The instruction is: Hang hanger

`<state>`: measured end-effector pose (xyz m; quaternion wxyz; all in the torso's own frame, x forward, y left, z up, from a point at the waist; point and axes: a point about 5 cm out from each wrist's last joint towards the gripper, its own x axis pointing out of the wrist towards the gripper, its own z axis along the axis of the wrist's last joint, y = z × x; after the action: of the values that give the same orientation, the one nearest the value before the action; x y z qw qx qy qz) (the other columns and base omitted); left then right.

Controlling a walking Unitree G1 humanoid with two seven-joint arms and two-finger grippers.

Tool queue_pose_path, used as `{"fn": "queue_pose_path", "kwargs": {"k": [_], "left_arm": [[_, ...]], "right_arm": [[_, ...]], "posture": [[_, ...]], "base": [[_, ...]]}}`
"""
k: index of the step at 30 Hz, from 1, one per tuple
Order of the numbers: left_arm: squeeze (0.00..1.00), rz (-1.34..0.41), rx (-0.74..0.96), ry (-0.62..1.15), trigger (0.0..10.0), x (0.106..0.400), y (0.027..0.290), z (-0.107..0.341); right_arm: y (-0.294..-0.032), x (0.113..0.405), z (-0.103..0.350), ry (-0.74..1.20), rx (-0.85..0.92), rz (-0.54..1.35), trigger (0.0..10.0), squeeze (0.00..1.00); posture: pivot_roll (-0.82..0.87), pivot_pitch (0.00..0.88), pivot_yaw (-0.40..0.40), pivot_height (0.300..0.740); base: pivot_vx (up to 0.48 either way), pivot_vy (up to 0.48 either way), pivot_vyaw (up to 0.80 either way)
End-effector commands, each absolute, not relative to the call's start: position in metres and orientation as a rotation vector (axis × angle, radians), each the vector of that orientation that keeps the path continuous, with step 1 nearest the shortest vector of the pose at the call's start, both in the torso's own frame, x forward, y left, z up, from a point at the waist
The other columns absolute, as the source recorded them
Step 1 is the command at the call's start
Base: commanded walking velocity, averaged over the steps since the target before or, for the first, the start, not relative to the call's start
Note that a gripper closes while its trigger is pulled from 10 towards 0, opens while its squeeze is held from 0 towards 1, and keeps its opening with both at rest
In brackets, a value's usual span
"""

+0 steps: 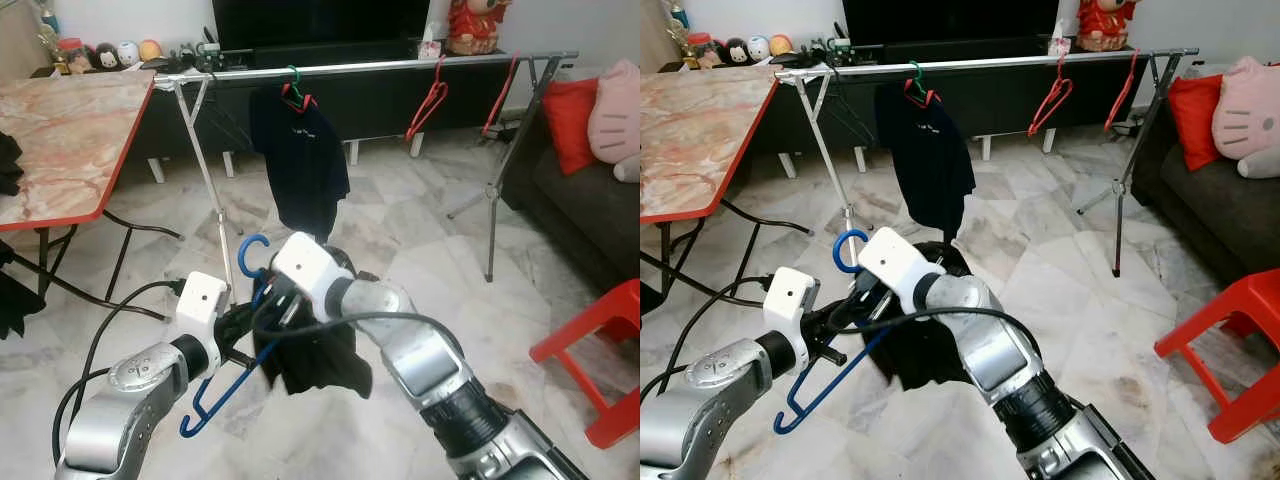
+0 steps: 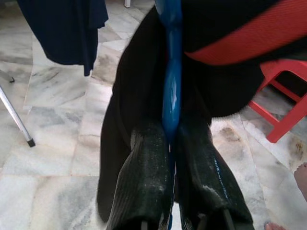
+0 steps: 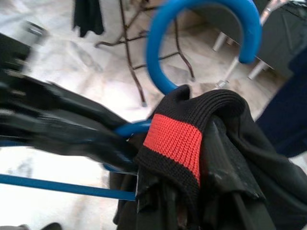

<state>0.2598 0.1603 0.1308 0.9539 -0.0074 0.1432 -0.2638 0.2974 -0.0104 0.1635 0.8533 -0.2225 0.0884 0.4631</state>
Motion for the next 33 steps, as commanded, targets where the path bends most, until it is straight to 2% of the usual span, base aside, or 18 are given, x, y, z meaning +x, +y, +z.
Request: {"fn": "queue_pose_path", "kwargs": {"k": [1, 6, 12, 14, 18, 20, 23, 29, 33], "left_arm": [[0.0, -0.55, -0.017, 0.275, 10.0, 0.262, 0.156, 0.134], [0.0, -0.549, -0.019, 0.273, 10.0, 0.263, 0.156, 0.134], [0.0, -0.527, -0.02, 0.273, 10.0, 0.264, 0.157, 0.132], [0.0, -0.513, -0.019, 0.271, 10.0, 0.264, 0.159, 0.132], [0.0, -0.518, -0.016, 0.277, 10.0, 0.262, 0.16, 0.132], [0.0, -0.519, -0.016, 0.279, 10.0, 0.262, 0.16, 0.131], [0.0, -0.517, -0.016, 0.279, 10.0, 0.262, 0.16, 0.131], [0.0, -0.516, -0.017, 0.279, 10.0, 0.262, 0.161, 0.131], [0.0, -0.517, -0.019, 0.276, 10.0, 0.263, 0.16, 0.131]], "right_arm": [[0.011, 0.275, 0.176, 0.112, -0.451, 1.158, 10.0, 0.0], [0.013, 0.254, 0.174, 0.098, -0.512, 1.327, 10.0, 0.0], [0.008, 0.245, 0.172, 0.099, -0.54, 1.396, 10.0, 0.0], [-0.007, 0.274, 0.168, 0.154, -0.552, 1.177, 10.0, 0.0], [-0.029, 0.307, 0.167, 0.2, -0.543, 0.927, 10.0, 0.0], [-0.037, 0.315, 0.166, 0.21, -0.562, 0.864, 10.0, 0.0], [-0.046, 0.323, 0.164, 0.229, -0.554, 0.829, 10.0, 0.0], [-0.045, 0.324, 0.163, 0.22, -0.562, 0.849, 10.0, 0.0], [-0.031, 0.311, 0.165, 0.2, -0.509, 0.96, 10.0, 0.0]], "posture": [[-0.1, 0.0, 0.001, 0.74], [-0.1, 0.0, 0.001, 0.74], [-0.1, 0.0, -0.001, 0.74], [-0.1, 0.0, -0.003, 0.74], [-0.1, 0.0, -0.002, 0.74], [-0.1, 0.0, -0.002, 0.74], [-0.1, 0.0, -0.002, 0.74], [-0.1, 0.0, -0.002, 0.74], [-0.1, 0.0, 0.002, 0.74]], "base": [[0.0, 0.0, 0.0], [0.0, 0.0, 0.0], [0.0, 0.0, 0.0], [0.0, 0.0, 0.0], [0.0, 0.0, 0.0], [0.0, 0.0, 0.0], [0.0, 0.0, 0.0], [0.0, 0.0, 0.0], [0.0, 0.0, 0.0]]}}
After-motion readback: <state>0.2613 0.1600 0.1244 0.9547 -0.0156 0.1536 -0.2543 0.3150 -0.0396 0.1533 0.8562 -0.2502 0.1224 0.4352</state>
